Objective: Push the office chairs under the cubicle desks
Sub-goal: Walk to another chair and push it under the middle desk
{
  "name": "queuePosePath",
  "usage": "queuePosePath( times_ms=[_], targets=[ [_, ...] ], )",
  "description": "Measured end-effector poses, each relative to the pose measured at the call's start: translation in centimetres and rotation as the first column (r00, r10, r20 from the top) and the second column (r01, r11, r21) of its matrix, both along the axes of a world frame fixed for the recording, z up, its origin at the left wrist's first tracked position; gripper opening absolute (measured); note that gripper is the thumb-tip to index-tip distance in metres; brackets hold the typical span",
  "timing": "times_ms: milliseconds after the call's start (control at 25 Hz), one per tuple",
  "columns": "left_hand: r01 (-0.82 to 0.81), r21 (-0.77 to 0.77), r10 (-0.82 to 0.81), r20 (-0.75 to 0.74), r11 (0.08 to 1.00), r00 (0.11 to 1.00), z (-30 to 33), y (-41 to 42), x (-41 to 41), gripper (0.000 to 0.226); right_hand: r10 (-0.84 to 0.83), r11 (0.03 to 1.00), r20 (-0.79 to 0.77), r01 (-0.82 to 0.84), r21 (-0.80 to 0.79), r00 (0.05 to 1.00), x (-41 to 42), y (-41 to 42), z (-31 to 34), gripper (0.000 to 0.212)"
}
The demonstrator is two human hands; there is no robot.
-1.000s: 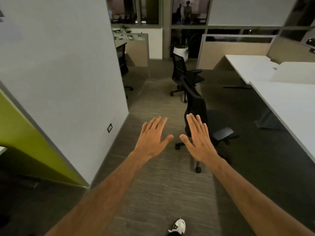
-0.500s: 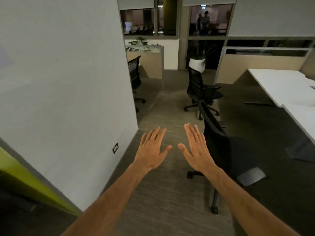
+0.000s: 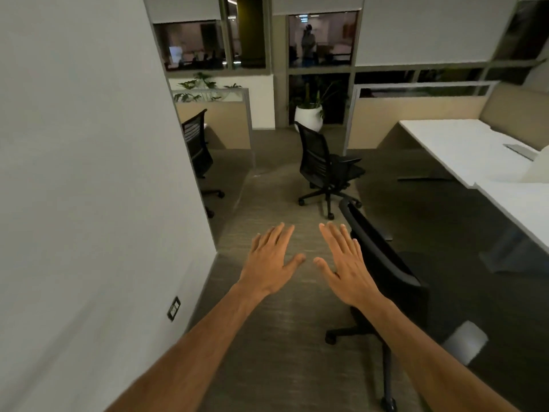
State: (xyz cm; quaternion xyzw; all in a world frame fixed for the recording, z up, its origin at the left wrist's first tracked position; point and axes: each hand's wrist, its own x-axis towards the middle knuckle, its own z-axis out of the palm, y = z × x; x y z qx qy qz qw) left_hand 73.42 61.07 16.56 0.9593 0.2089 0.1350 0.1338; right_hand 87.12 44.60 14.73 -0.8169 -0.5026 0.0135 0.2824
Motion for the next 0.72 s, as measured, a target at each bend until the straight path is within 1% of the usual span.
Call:
queuePosePath(
  times_ms=[120, 240, 320, 440, 560, 720],
  targets=[
    [0.087, 0.025, -0.087, 0.001, 0.996, 0.996, 0.7, 4.1, 5.0, 0.077, -0.075, 0.996, -0.016, 0.075, 0.046, 0.997, 3.6, 2.8, 0.4, 0.073],
    [0.171, -0.003, -0.171, -0.036, 0.985, 0.985, 1.2, 6.6, 9.5, 0.076, -0.157, 0.986, -0.039, 0.159, 0.057, 0.987, 7.1, 4.3, 0.8, 0.074],
    [0.226, -0.006, -0.226, -0.049, 0.974, 0.973, 1.4, 8.0, 14.2, 0.074, -0.221, 0.973, -0.053, 0.224, 0.058, 0.974, 10.9, 5.1, 0.6, 0.075],
    [0.276, -0.013, -0.276, -0.029, 0.961, 0.961, 1.3, 9.1, 18.8, 0.073, -0.243, 0.969, -0.037, 0.244, 0.027, 0.969, 14.6, 5.4, 0.8, 0.073],
    [0.365, -0.012, -0.365, -0.034, 0.931, 0.930, 0.9, 9.9, 24.8, 0.073, -0.309, 0.951, -0.047, 0.310, 0.019, 0.950, 19.3, 6.2, 0.5, 0.070],
    [0.459, -0.021, -0.460, -0.033, 0.888, 0.888, 0.3, 9.8, 31.8, 0.072, -0.405, 0.914, -0.061, 0.405, -0.017, 0.912, 23.0, 5.9, 0.0, 0.073]
  ],
)
